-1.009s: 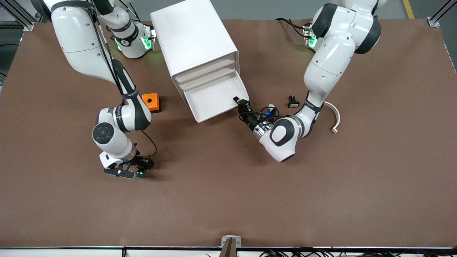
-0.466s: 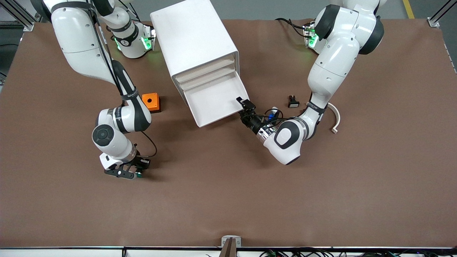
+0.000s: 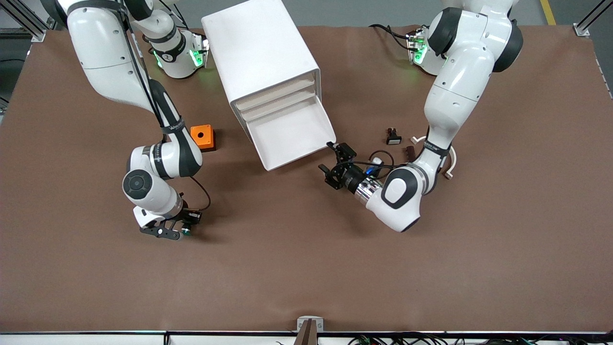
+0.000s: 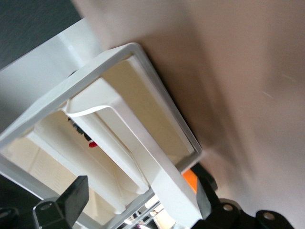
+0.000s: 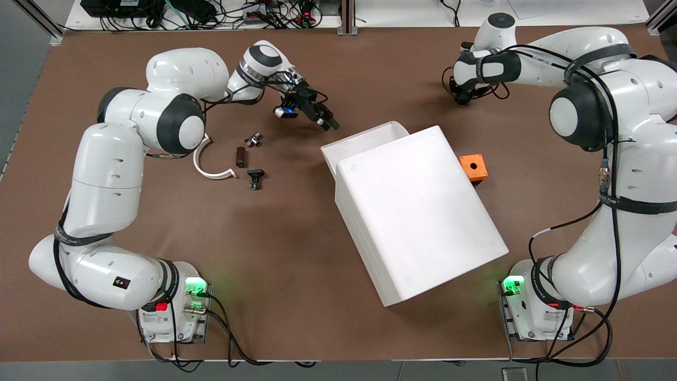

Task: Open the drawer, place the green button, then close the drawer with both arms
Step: 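Pull the drawer open with the left gripper while the right gripper grasps the button, then carry the green button over the open drawer with the right gripper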

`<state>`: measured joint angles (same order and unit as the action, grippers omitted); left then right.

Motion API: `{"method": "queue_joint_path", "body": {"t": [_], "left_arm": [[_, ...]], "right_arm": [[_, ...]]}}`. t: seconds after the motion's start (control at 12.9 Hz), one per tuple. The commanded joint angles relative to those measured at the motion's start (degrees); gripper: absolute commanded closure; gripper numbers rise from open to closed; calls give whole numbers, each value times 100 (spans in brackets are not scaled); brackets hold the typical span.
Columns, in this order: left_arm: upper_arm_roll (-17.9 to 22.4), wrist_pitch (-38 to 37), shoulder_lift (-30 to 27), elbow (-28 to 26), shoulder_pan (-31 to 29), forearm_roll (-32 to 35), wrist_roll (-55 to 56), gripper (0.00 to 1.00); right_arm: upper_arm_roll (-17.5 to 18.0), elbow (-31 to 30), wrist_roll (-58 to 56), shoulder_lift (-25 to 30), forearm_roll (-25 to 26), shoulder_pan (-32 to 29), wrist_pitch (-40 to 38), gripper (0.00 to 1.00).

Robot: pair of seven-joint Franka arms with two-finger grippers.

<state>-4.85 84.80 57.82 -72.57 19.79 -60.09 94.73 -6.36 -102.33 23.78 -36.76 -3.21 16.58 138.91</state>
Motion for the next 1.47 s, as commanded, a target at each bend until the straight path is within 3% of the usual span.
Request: {"method": "queue_joint_path", "body": {"t": [0.0,0.31,0.47,0.85,1.09,1.4], "left_arm": [[247,28,-253,68,103,284,-1251,1],[239,605,-762,85,200,1453,-2659,1],[177,1264,-991,68,235,2112,-3003,1],[89,2689,-1431,-46,595,3756,-3048,1],[89,3138,-1519,-73,832,4678,-3031,3],[89,3332,-1616,-134,1017,5216,-2961,3]], "right_arm": [[48,-164,748,983,-31,47,-1125,100],[74,-437,2345,1899,-101,730,-1953,100],[74,-463,3102,2137,-460,1249,-2052,100],[74,-489,4738,2190,-479,2269,-1938,100],[65,-550,5582,2138,-470,2770,-1684,100],[56,-788,6470,1963,-444,3324,-902,100]]}}
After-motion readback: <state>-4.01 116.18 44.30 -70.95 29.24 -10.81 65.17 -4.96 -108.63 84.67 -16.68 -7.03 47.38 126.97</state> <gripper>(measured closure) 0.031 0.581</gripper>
